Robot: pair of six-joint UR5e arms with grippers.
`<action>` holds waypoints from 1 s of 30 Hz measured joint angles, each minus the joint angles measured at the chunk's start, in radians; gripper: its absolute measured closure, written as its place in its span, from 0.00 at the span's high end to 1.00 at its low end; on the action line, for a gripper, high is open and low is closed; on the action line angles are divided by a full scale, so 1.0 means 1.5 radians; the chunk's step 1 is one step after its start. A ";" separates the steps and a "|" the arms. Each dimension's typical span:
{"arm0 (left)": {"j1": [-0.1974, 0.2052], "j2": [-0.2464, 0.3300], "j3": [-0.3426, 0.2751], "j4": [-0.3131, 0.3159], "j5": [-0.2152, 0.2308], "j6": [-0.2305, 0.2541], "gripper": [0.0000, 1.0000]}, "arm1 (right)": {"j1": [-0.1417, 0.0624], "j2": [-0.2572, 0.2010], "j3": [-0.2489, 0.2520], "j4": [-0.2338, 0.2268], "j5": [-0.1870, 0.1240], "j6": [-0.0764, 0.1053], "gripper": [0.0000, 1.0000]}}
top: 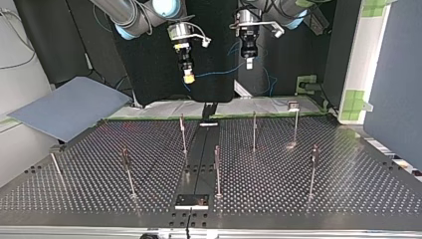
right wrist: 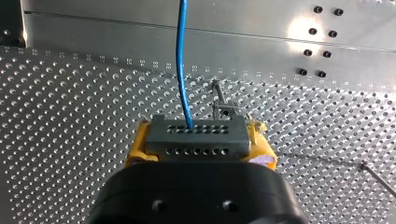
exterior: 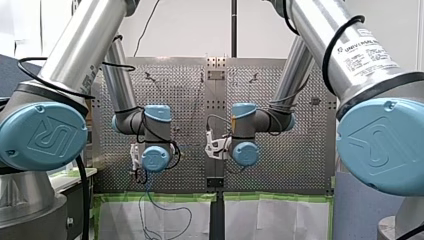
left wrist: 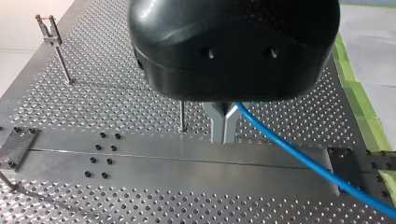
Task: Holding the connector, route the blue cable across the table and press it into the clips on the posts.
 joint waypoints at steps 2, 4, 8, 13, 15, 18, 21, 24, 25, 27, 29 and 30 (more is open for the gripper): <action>0.000 0.000 0.000 0.000 0.000 0.000 0.00 | 0.000 0.000 0.000 0.000 0.000 0.000 0.00; 0.000 0.000 0.000 0.000 0.000 0.000 0.00 | 0.000 0.000 0.000 0.000 0.000 0.000 0.00; 0.000 0.000 0.000 0.000 0.000 0.000 0.00 | 0.000 0.000 0.000 0.000 0.000 0.000 0.00; 0.000 0.000 0.000 0.000 0.000 0.000 0.00 | 0.000 0.000 0.000 0.000 0.000 0.000 0.00; 0.001 -0.001 -0.001 0.000 0.001 0.001 0.00 | 0.000 0.000 0.000 0.000 0.000 0.000 0.00; 0.009 -0.010 -0.005 -0.001 0.010 0.010 0.00 | 0.004 0.004 -0.003 0.004 0.004 -0.003 0.00; 0.024 -0.024 -0.007 -0.001 0.024 0.023 0.00 | 0.009 0.016 -0.016 0.017 0.013 -0.008 0.00; 0.043 -0.044 -0.008 -0.001 0.034 0.031 0.00 | 0.012 0.036 -0.027 0.036 0.018 -0.010 0.00; 0.049 -0.053 -0.008 -0.001 0.036 0.032 0.00 | 0.012 0.045 -0.029 0.045 0.018 -0.010 0.00; 0.055 -0.066 -0.008 -0.001 0.038 0.033 0.00 | 0.012 0.059 -0.030 0.059 0.019 -0.010 0.00; 0.057 -0.080 -0.008 -0.001 0.038 0.033 0.00 | 0.012 0.074 -0.031 0.074 0.019 -0.010 0.00; 0.058 -0.085 -0.008 -0.001 0.039 0.033 0.00 | 0.012 0.080 -0.031 0.080 0.019 -0.010 0.00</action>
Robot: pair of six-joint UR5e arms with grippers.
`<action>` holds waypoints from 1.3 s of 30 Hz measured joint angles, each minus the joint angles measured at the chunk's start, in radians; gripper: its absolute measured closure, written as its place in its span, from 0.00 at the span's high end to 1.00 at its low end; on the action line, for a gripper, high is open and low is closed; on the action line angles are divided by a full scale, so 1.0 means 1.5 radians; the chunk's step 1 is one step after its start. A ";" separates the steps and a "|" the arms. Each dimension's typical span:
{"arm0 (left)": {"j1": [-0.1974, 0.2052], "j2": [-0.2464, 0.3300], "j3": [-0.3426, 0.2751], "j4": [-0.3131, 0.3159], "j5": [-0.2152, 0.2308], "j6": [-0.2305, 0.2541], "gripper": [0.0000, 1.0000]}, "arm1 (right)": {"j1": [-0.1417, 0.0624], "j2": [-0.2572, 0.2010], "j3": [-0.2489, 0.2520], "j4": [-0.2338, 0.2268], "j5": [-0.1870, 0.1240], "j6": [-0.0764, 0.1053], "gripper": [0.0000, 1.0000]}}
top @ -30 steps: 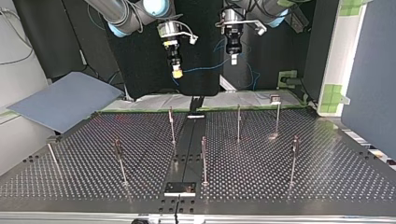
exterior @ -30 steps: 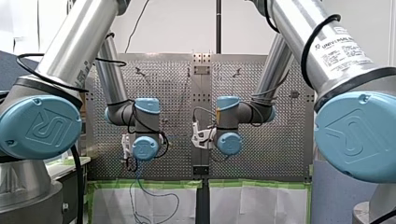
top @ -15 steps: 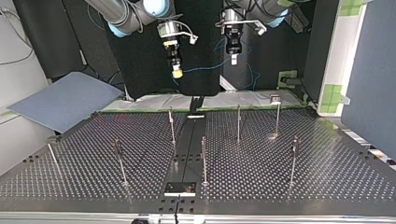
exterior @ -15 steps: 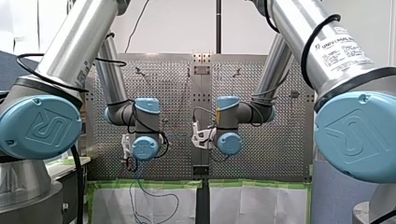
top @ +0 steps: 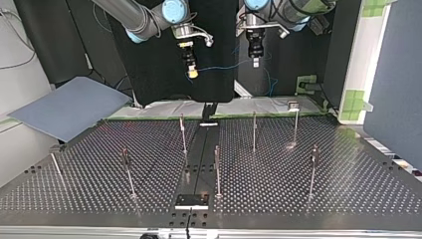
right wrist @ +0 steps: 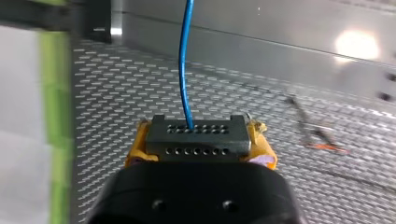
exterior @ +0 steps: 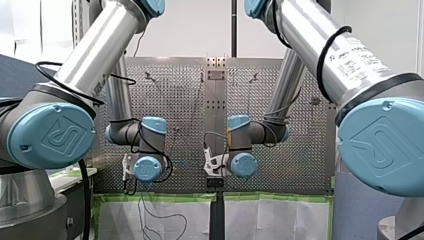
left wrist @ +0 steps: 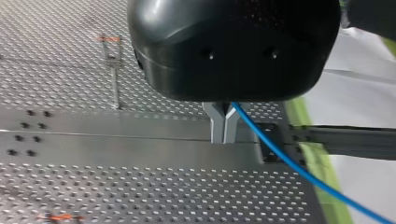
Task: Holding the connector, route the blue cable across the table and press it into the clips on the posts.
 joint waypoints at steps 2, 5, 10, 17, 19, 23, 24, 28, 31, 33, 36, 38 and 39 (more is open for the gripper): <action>0.001 -0.012 0.000 0.000 0.000 0.000 0.00 | 0.000 0.012 0.000 0.014 0.000 0.000 0.00; 0.001 -0.023 0.000 0.000 0.000 0.000 0.00 | 0.000 0.019 0.000 0.028 0.000 0.000 0.00; 0.001 -0.027 0.000 0.000 0.000 0.000 0.00 | 0.000 0.022 0.000 0.034 0.000 0.000 0.00; -0.016 -0.007 -0.001 -0.005 0.006 -0.007 0.00 | 0.013 0.017 -0.013 0.047 0.013 -0.001 0.00; -0.015 0.005 0.004 -0.016 0.007 -0.016 0.00 | 0.025 0.007 -0.025 0.059 0.017 0.005 0.00; -0.010 0.026 0.020 -0.036 -0.004 -0.027 0.00 | 0.040 -0.017 -0.049 0.083 0.004 0.026 0.00; -0.009 0.030 0.024 -0.040 -0.007 -0.029 0.00 | 0.042 -0.022 -0.055 0.089 0.000 0.031 0.00; -0.001 0.051 0.036 -0.061 -0.027 -0.042 0.00 | 0.045 -0.046 -0.079 0.113 -0.023 0.043 0.00; 0.007 0.068 0.038 -0.079 -0.044 -0.041 0.00 | 0.045 -0.064 -0.097 0.131 -0.040 0.046 0.00; 0.015 0.079 0.039 -0.089 -0.055 -0.039 0.00 | 0.045 -0.074 -0.107 0.142 -0.051 0.046 0.00; 0.030 0.096 0.039 -0.106 -0.072 -0.035 0.00 | 0.045 -0.093 -0.125 0.160 -0.067 0.046 0.00; 0.041 0.108 0.039 -0.118 -0.084 -0.032 0.00 | 0.045 -0.106 -0.139 0.173 -0.080 0.048 0.00; 0.046 0.114 0.039 -0.123 -0.089 -0.031 0.00 | 0.045 -0.111 -0.145 0.179 -0.085 0.049 0.00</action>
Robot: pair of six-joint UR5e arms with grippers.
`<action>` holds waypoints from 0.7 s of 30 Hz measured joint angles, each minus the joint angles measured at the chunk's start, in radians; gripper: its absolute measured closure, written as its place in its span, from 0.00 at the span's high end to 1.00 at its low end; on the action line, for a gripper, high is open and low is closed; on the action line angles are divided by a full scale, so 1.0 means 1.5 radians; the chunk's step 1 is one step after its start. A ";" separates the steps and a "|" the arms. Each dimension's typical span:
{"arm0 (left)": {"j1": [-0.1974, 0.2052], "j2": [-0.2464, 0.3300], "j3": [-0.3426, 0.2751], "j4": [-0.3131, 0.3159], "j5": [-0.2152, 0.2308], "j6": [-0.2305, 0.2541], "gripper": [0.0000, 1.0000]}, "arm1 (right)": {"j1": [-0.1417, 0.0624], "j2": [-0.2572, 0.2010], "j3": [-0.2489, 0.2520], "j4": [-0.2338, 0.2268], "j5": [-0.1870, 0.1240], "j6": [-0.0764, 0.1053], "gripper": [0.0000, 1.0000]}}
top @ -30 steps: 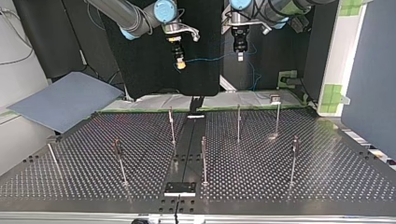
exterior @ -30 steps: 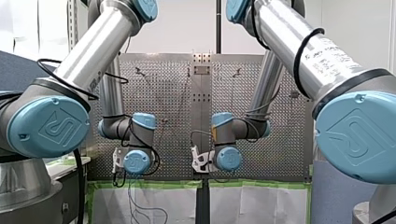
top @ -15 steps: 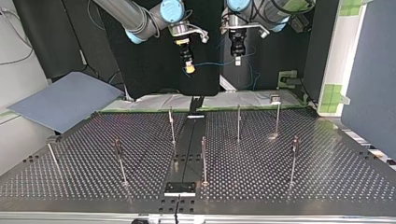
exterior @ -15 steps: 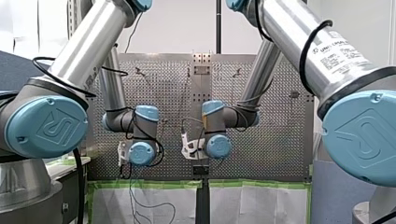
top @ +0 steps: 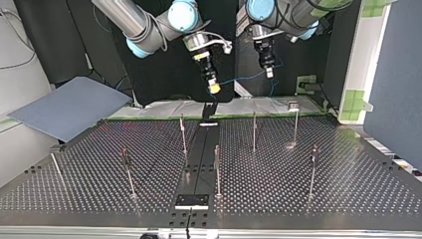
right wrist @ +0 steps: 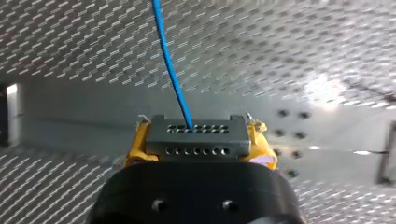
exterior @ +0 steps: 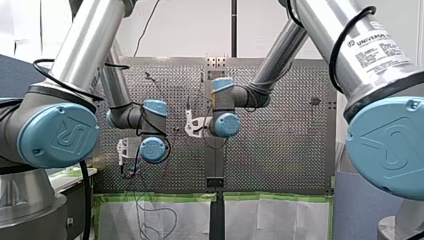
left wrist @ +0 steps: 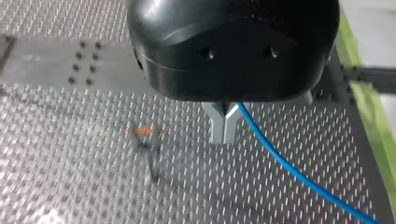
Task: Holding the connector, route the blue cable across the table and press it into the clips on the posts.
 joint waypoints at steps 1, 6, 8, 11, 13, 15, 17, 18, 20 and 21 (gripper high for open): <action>0.007 0.008 0.000 -0.007 -0.008 0.001 0.00 | 0.000 -0.005 -0.007 0.007 -0.007 0.002 0.00; 0.037 0.037 0.000 -0.037 -0.037 -0.002 0.00 | 0.000 -0.011 -0.035 0.034 -0.030 0.011 0.00; 0.048 0.048 0.000 -0.048 -0.048 -0.006 0.00 | 0.000 -0.012 -0.045 0.045 -0.034 0.012 0.00; 0.065 0.065 0.002 -0.065 -0.054 -0.011 0.00 | 0.000 -0.012 -0.058 0.060 -0.040 0.013 0.00; 0.076 0.078 0.005 -0.078 -0.056 -0.014 0.00 | 0.001 -0.012 -0.064 0.071 -0.043 0.013 0.00; 0.084 0.088 0.009 -0.088 -0.057 -0.018 0.00 | 0.001 -0.012 -0.069 0.081 -0.047 0.013 0.00; 0.091 0.101 0.015 -0.101 -0.057 -0.023 0.00 | 0.002 -0.012 -0.074 0.095 -0.051 0.013 0.00; 0.093 0.106 0.017 -0.106 -0.057 -0.024 0.00 | 0.003 -0.012 -0.076 0.100 -0.052 0.013 0.00; 0.097 0.118 0.025 -0.118 -0.056 -0.026 0.00 | 0.004 -0.011 -0.082 0.108 -0.054 0.013 0.00; 0.098 0.123 0.028 -0.123 -0.055 -0.027 0.00 | 0.005 -0.011 -0.084 0.110 -0.055 0.013 0.00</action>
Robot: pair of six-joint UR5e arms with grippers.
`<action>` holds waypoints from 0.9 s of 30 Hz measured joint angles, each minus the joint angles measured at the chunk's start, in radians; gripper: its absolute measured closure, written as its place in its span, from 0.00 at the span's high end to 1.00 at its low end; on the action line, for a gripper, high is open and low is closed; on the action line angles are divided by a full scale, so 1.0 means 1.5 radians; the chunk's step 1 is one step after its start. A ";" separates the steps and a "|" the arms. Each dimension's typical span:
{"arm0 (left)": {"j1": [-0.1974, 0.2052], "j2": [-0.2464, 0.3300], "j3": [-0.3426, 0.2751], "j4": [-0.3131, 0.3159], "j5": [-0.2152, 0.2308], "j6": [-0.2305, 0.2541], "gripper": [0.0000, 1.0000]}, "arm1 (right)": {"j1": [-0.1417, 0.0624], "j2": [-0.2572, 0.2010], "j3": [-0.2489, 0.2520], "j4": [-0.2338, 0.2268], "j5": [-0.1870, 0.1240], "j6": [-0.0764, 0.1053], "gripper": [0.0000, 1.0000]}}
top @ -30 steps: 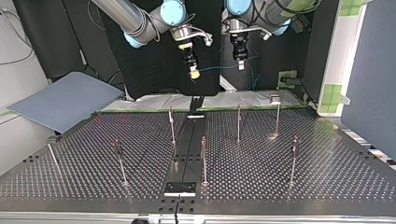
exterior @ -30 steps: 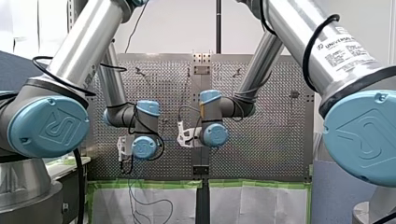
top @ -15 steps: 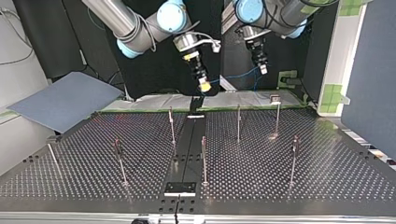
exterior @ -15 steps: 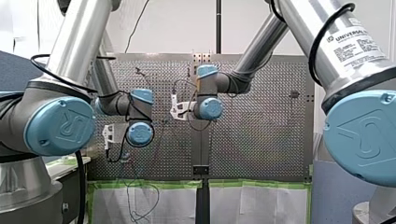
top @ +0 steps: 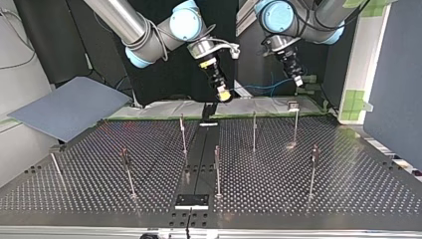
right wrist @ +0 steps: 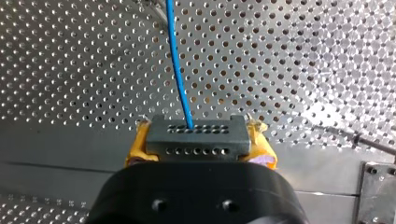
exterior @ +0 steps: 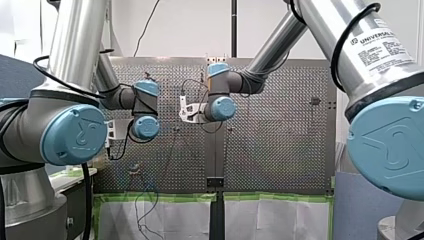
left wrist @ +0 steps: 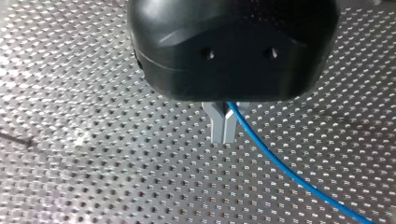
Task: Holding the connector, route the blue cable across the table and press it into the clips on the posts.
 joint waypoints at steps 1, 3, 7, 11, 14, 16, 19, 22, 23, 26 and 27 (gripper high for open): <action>0.001 0.007 0.003 -0.006 0.002 -0.001 0.00 | 0.001 0.000 -0.004 0.002 0.000 0.000 0.00; 0.002 0.016 0.007 -0.016 0.007 -0.003 0.00 | 0.004 0.000 -0.012 0.007 -0.001 0.001 0.00; 0.003 0.040 0.009 -0.040 0.024 -0.009 0.00 | 0.007 0.000 -0.035 0.021 -0.005 0.008 0.00; 0.005 0.065 0.011 -0.065 0.035 -0.012 0.00 | 0.009 0.001 -0.060 0.039 -0.008 0.014 0.00; 0.006 0.084 0.013 -0.079 0.049 -0.016 0.00 | 0.009 0.001 -0.080 0.047 -0.009 0.018 0.00; 0.008 0.096 0.017 -0.084 0.060 -0.021 0.00 | 0.009 0.002 -0.091 0.050 -0.011 0.021 0.00; 0.012 0.113 0.027 -0.094 0.076 -0.033 0.00 | 0.009 0.003 -0.102 0.052 -0.016 0.028 0.00; 0.016 0.130 0.042 -0.106 0.086 -0.041 0.00 | 0.009 0.009 -0.115 0.057 -0.020 0.032 0.00; 0.017 0.135 0.047 -0.109 0.087 -0.043 0.00 | 0.010 0.013 -0.120 0.060 -0.020 0.033 0.00; 0.021 0.152 0.060 -0.120 0.089 -0.045 0.00 | 0.011 0.023 -0.137 0.075 -0.021 0.034 0.00; 0.023 0.156 0.064 -0.123 0.089 -0.045 0.00 | 0.011 0.025 -0.143 0.079 -0.021 0.035 0.00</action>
